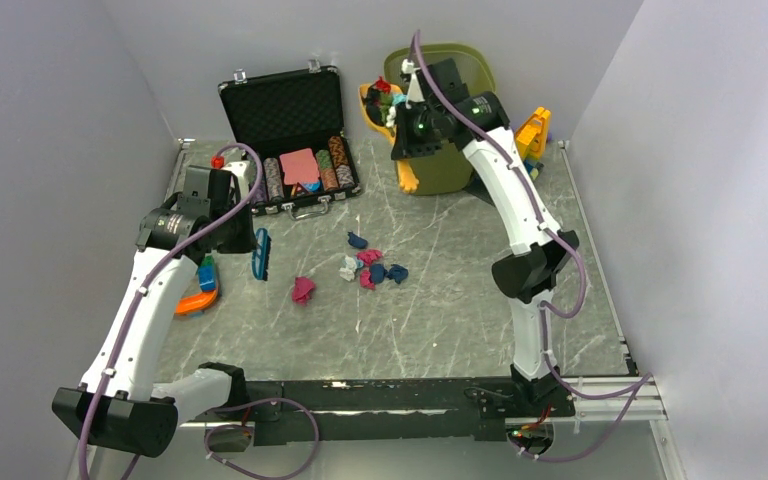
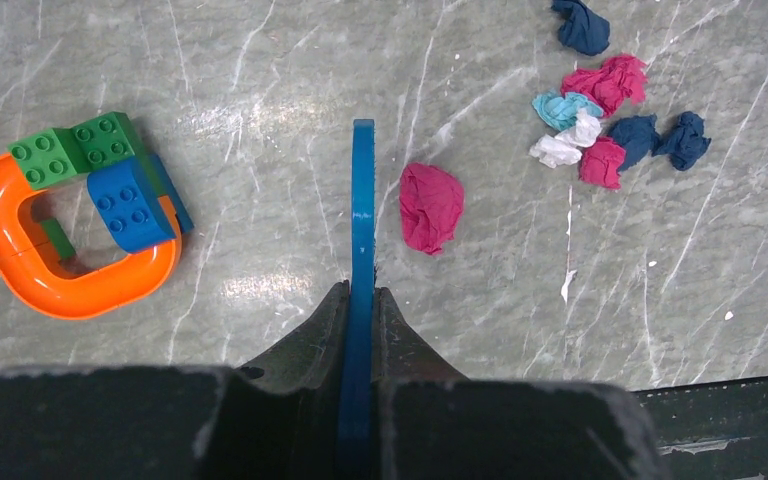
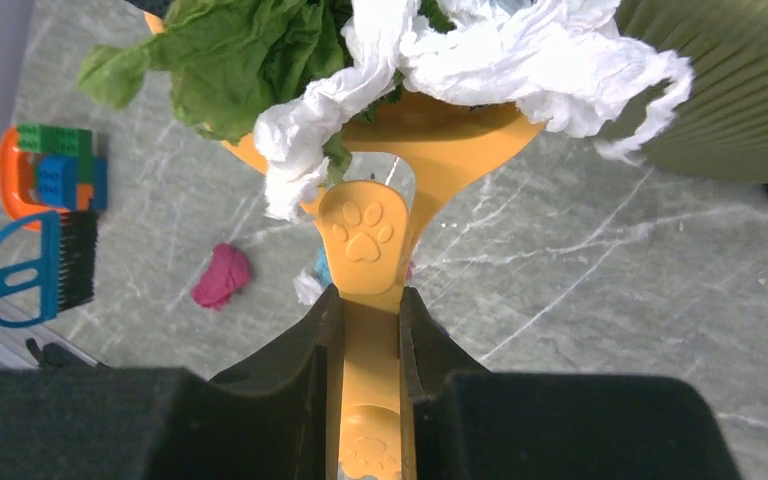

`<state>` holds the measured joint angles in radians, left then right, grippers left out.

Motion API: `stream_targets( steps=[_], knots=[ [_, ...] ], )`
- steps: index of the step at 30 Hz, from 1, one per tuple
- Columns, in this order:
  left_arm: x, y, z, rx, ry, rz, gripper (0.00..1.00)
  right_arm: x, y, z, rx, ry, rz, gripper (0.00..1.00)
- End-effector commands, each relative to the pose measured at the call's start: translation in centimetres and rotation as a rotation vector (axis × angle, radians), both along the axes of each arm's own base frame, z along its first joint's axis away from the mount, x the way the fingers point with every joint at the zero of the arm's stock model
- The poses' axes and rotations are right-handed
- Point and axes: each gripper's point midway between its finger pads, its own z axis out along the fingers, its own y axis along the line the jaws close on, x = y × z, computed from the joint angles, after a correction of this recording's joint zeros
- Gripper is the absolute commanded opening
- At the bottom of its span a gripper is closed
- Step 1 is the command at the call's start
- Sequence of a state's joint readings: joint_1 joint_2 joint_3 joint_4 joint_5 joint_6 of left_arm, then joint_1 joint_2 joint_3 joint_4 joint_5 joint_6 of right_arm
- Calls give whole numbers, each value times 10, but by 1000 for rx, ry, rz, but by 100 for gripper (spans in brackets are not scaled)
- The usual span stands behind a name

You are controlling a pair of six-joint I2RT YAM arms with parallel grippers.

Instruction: Sweep away the paper scraps from the table

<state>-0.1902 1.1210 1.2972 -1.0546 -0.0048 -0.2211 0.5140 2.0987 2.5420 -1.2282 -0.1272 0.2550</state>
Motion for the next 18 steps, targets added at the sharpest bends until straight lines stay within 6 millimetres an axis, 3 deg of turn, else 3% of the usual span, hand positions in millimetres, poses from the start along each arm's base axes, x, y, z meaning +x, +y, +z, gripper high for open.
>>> stream_targets(
  steps=[1, 11, 18],
  knots=[
    [1, 0, 10, -6, -49, -16, 0, 17, -3, 44, 151, -91, -8, 0],
    [2, -2, 8, -12, -45, -18, 0, 33, -3, 52, 284, -64, -15, 0],
    [3, -4, 8, -21, -38, -26, 0, 59, -10, 77, 497, -51, -38, 0]
  ],
)
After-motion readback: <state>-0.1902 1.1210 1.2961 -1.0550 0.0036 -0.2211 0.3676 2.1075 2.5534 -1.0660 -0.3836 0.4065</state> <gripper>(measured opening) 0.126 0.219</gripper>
